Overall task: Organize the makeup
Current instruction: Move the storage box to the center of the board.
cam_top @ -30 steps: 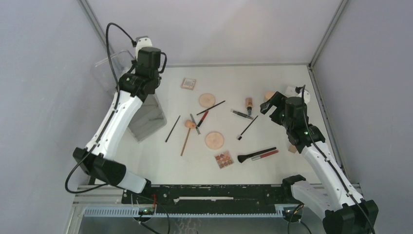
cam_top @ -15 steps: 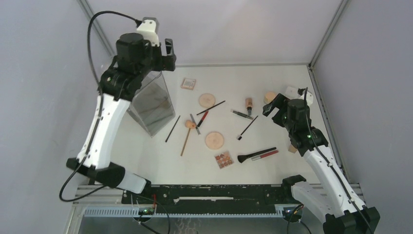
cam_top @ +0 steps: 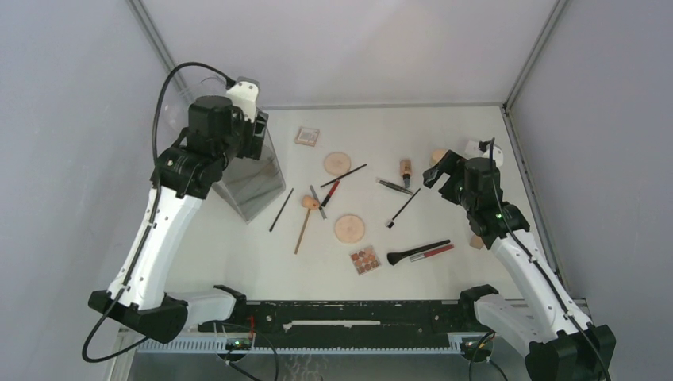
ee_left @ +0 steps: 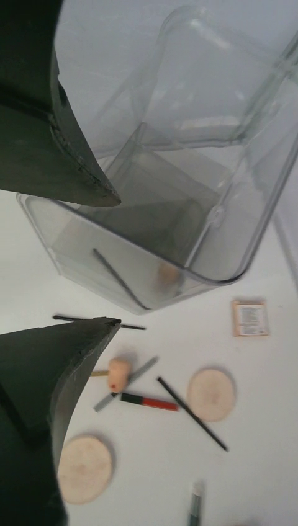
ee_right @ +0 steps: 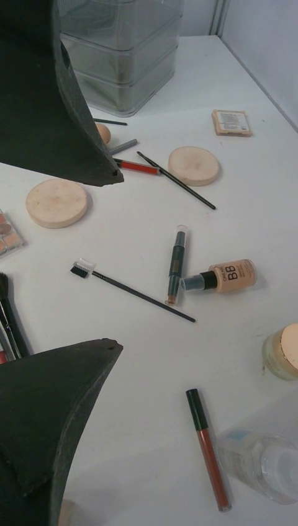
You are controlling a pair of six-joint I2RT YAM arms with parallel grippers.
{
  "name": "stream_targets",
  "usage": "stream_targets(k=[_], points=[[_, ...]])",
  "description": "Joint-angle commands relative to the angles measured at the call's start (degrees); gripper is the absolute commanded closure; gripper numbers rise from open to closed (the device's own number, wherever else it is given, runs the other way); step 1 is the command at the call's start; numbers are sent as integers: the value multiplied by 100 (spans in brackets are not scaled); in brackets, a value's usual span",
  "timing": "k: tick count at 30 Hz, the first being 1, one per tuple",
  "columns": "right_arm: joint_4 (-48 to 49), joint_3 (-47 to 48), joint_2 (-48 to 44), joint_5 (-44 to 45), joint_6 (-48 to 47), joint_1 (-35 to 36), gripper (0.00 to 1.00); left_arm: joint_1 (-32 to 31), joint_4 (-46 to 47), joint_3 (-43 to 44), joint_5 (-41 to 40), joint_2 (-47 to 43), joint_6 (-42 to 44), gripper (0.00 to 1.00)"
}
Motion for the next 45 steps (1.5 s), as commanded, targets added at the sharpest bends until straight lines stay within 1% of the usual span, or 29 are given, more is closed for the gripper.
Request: stream_targets(k=[1, 4, 7, 9, 12, 17, 20, 22, 25, 32, 34, 36, 39, 43, 44, 45], points=[[198, 28, -160, 59, -119, -36, 1, 35, -273, -315, -111, -7, -43, 30], [225, 26, -158, 64, -152, -43, 1, 35, -235, -460, -159, -26, -164, 36], [286, 26, -137, 10, -168, -45, 1, 33, -218, -544, -209, -37, -201, 49], [295, 26, -113, 1, -146, -44, 1, 34, -213, -572, -284, -13, -228, 53], [317, 26, -65, -26, -119, -45, 1, 34, -186, -571, -412, -8, -222, 52], [259, 30, -68, -5, -82, -45, 1, 32, -32, -434, -286, -255, -235, 39], [223, 31, -61, 32, -73, -45, 1, 33, 289, -521, -471, -555, -214, 35], [218, 28, -46, 30, -58, -45, 1, 46, 381, -574, -627, -547, -96, 35], [224, 26, -9, -19, -51, -44, 1, 118, 225, -493, -686, -262, 17, 36], [112, 28, -80, 15, -45, -45, 1, 165, 206, -617, -627, 26, -19, 52], [78, 27, -94, 54, -58, -40, 1, 165, 193, -633, -660, 56, -10, 58], [74, 30, -94, 73, -45, -44, 2, 167, 178, -634, -658, 77, -5, 68], [77, 26, -87, 67, -22, -45, 1, 170, 182, -643, -635, 82, -18, 78], [112, 26, -57, 41, -17, -45, 2, 168, 184, -654, -663, 93, -21, 84], [117, 26, -51, 46, -15, -43, 2, 175, 190, -650, -676, 103, -15, 83], [107, 32, -55, 42, -18, -44, 2, 175, 199, -652, -686, 111, -11, 81]])
